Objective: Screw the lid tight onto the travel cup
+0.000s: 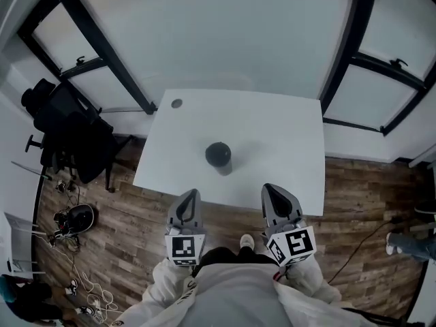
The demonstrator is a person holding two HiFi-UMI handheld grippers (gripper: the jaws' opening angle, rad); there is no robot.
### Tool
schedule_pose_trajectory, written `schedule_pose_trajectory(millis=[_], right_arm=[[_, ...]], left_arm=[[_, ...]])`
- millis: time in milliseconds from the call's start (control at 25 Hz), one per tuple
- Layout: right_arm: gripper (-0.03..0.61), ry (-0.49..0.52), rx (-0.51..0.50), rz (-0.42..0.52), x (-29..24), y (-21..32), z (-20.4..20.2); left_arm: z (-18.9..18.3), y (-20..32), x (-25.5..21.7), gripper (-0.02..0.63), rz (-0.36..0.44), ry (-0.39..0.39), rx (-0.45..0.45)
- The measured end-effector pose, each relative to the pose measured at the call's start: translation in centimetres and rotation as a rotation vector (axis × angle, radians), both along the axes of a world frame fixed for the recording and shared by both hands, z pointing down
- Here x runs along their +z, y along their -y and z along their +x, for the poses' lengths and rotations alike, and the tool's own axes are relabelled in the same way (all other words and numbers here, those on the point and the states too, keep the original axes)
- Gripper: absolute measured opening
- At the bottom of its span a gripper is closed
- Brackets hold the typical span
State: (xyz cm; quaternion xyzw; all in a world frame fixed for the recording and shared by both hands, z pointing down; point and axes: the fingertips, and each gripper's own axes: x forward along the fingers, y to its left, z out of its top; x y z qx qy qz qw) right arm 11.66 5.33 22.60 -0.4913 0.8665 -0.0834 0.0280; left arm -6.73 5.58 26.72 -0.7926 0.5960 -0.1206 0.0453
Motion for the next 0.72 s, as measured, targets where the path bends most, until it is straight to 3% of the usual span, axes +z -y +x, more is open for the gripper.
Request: schedule_pose_trajectory(millis=[200,480,720], right_arm=[[0.021,0.007,0.014,-0.032,1.5,2.8,0.0],[0.021,0.000,0.006,-0.066,4.5,6.5,-1.7],[0.021,0.008,0.035,-0.055,8.7,10.6,-3.5]], left_arm=[[0.1,2.7,1.3,0.003,-0.027,-0.003,0.052],[-1.0,6.8,3.6,0.003,-0.064,-0.044,0.017],[-1.9,10.0,8.6,0.003,-0.099,-0.067,0.039]])
